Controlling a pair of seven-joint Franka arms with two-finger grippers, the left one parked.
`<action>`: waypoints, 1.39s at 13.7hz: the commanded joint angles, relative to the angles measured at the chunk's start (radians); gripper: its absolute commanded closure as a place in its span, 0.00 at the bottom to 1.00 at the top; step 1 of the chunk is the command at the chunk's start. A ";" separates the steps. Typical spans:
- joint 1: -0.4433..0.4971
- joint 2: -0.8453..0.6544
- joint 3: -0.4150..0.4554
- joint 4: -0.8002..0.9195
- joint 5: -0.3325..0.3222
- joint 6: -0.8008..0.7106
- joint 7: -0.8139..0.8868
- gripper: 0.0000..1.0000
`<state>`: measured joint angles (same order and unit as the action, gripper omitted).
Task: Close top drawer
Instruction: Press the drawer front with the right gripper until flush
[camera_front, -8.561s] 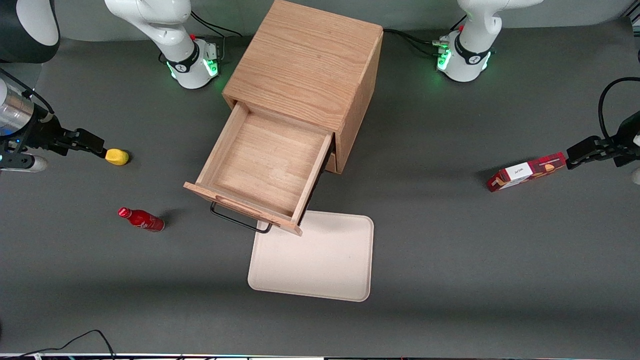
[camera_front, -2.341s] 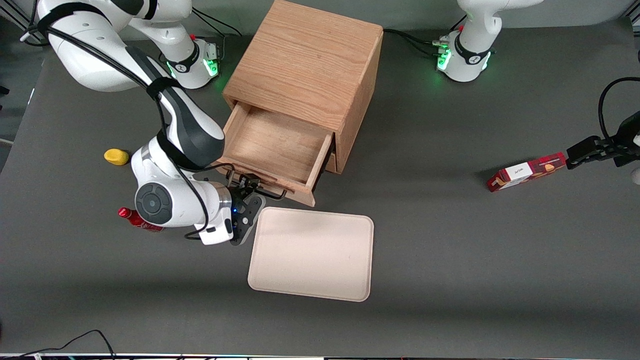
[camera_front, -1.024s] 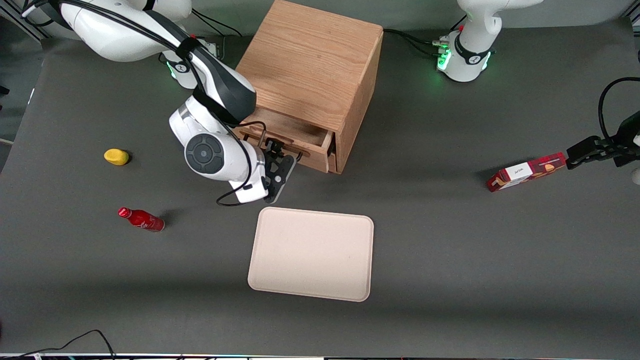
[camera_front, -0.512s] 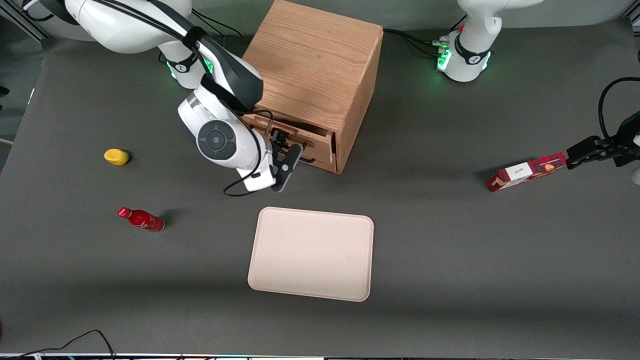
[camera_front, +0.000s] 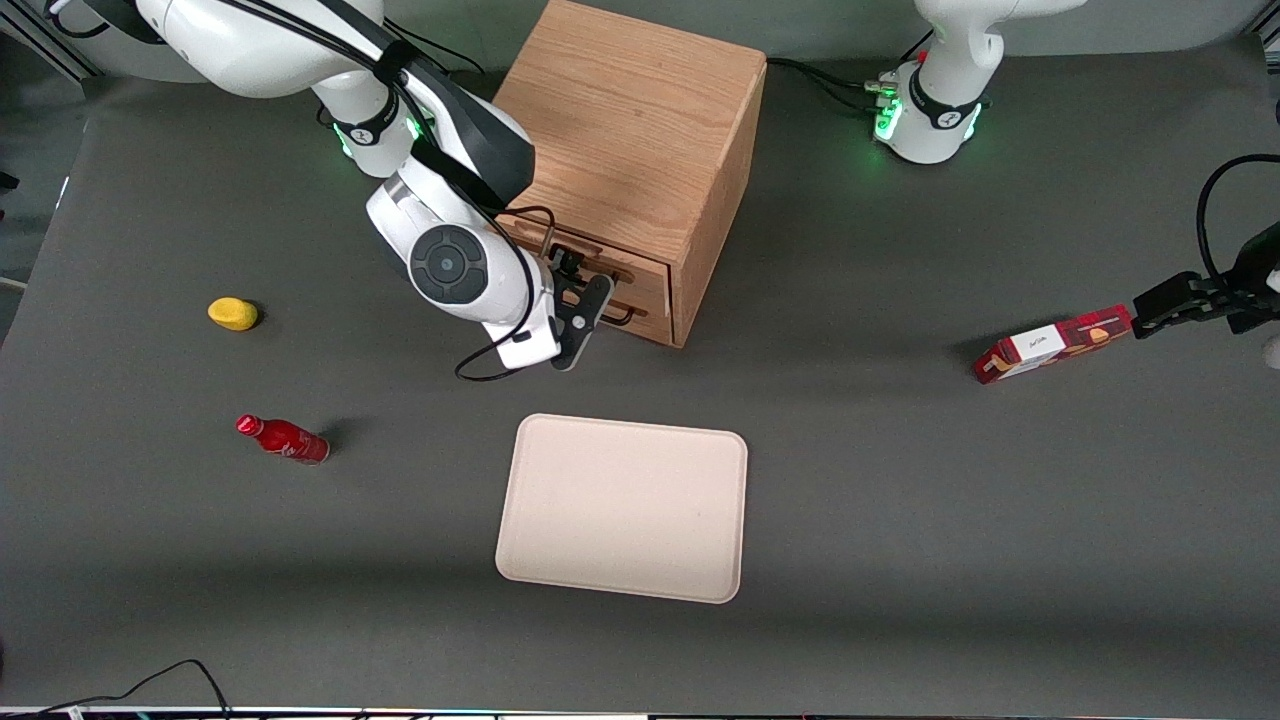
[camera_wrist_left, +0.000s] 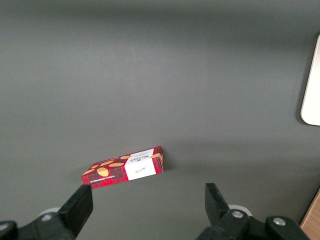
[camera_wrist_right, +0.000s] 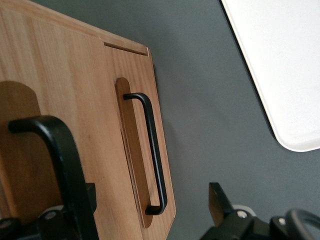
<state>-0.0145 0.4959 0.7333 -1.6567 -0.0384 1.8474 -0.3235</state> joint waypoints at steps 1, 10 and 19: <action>-0.012 -0.036 0.021 -0.032 0.000 0.012 0.027 0.00; -0.018 -0.046 0.044 -0.023 0.000 -0.022 0.043 0.00; -0.030 -0.057 0.051 0.046 0.020 -0.112 0.031 0.00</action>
<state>-0.0332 0.4527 0.7672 -1.6412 -0.0356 1.7841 -0.3105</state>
